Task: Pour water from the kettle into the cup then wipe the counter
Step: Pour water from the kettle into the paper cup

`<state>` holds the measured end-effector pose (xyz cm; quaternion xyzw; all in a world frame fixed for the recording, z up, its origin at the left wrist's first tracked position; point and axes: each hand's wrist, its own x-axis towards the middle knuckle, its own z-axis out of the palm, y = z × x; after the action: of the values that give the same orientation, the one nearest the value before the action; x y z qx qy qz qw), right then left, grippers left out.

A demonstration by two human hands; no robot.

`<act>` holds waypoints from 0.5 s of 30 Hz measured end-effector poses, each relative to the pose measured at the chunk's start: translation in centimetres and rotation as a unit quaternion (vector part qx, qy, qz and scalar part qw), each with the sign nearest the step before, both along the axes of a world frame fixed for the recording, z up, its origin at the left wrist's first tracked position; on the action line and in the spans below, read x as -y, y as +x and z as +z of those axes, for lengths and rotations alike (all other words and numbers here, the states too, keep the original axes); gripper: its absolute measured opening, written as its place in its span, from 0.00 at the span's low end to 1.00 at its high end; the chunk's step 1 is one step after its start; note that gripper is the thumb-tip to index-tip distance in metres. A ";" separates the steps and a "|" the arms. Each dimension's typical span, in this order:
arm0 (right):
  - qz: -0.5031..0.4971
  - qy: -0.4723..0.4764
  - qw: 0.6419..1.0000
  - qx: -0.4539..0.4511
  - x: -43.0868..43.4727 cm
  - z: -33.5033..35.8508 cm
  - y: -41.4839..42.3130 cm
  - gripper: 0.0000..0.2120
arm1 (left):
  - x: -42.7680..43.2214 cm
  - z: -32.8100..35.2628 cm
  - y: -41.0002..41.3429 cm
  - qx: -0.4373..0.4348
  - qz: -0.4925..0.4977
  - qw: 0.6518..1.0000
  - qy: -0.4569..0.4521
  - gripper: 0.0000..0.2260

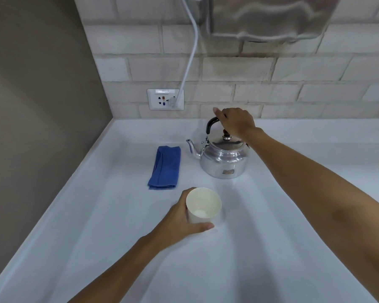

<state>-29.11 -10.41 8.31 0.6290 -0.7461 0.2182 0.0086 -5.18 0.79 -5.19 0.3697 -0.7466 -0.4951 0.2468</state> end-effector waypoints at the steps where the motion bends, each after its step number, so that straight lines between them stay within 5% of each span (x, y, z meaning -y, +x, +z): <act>1: -0.005 0.003 1.000 0.014 0.2 0.1 0.1 0.30 | 0.1 -0.1 -0.2 -0.010 0.012 1.000 0.002 0.37; 15: -0.032 -0.063 0.993 0.090 -1.2 0.5 -0.2 0.23 | 0.3 -0.6 -0.6 -0.041 0.102 0.994 0.017 0.32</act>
<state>-29.29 -9.24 8.79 0.5809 -0.7485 0.3197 -0.0121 -5.83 0.50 -5.75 0.4274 -0.6856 -0.4945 0.3207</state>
